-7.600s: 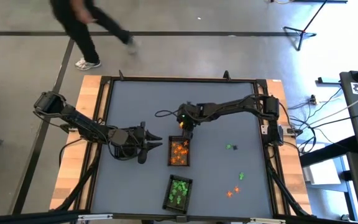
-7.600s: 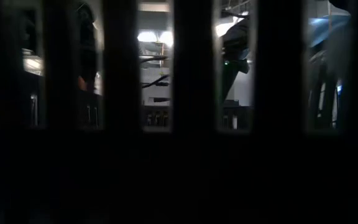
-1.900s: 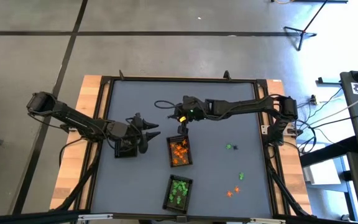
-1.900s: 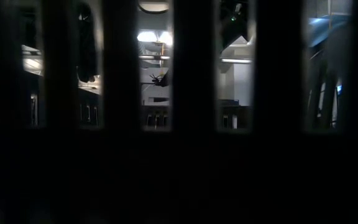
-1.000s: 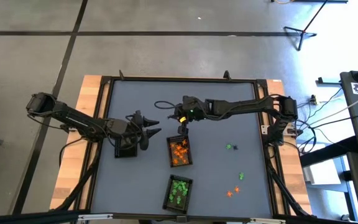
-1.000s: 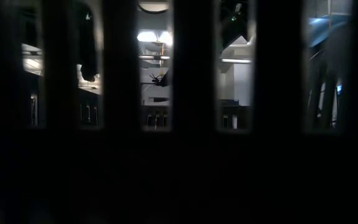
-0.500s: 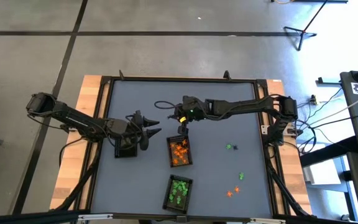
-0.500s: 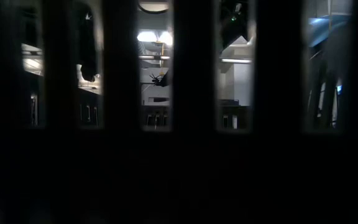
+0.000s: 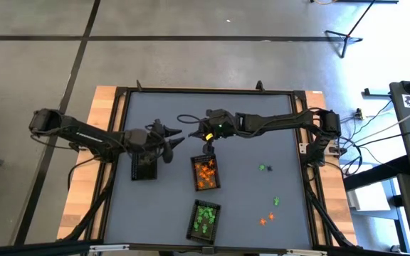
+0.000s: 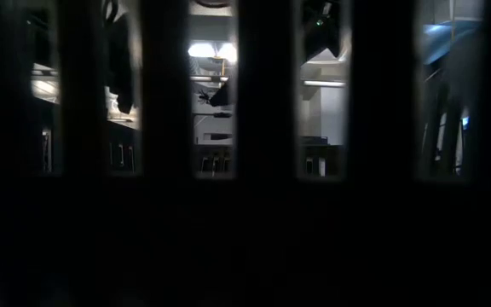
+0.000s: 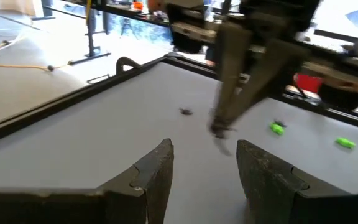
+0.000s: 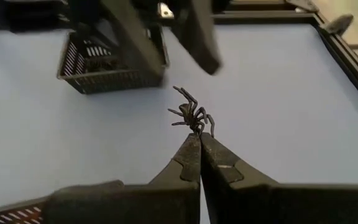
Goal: Sort Halloween decoration
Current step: Put the black spider toy into the top left black basket
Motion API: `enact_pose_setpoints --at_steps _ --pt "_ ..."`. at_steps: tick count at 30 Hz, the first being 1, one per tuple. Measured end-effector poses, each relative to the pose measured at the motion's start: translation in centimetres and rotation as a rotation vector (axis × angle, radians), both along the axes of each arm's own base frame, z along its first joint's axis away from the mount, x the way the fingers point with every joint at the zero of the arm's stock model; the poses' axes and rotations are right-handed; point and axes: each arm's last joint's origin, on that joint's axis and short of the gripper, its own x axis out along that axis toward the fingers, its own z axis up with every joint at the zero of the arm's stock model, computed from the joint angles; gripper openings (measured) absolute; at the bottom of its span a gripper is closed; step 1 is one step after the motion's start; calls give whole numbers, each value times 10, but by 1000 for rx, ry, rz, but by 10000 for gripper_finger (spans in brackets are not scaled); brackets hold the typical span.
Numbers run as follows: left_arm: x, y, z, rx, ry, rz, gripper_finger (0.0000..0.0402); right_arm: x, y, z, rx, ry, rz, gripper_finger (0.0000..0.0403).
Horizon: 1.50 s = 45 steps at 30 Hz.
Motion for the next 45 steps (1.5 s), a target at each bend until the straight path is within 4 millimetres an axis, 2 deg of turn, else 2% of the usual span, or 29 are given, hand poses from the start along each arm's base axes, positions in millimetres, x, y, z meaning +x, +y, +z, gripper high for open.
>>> enact_pose_setpoints --at_steps 4,15,22,26,30,35,45 --pt "0 5 2 -3 -19 12 175 1 0 1 2 -17 7 0" --pt "3 6 4 6 -51 -28 235 1 0 2 -8 -24 12 0" --pt "19 6 -6 -19 -18 -29 233 2 0 3 -19 -39 18 0" --pt "31 6 -3 -15 -20 -9 232 2 0 3 -19 -34 18 0" --pt "35 7 0 -6 -23 12 231 1 0 1 -17 -12 19 0" --pt "34 8 0 -1 -18 35 199 0 0 0 -18 3 20 0" --pt "33 8 -2 -1 4 34 79 0 0 0 -22 1 23 0"
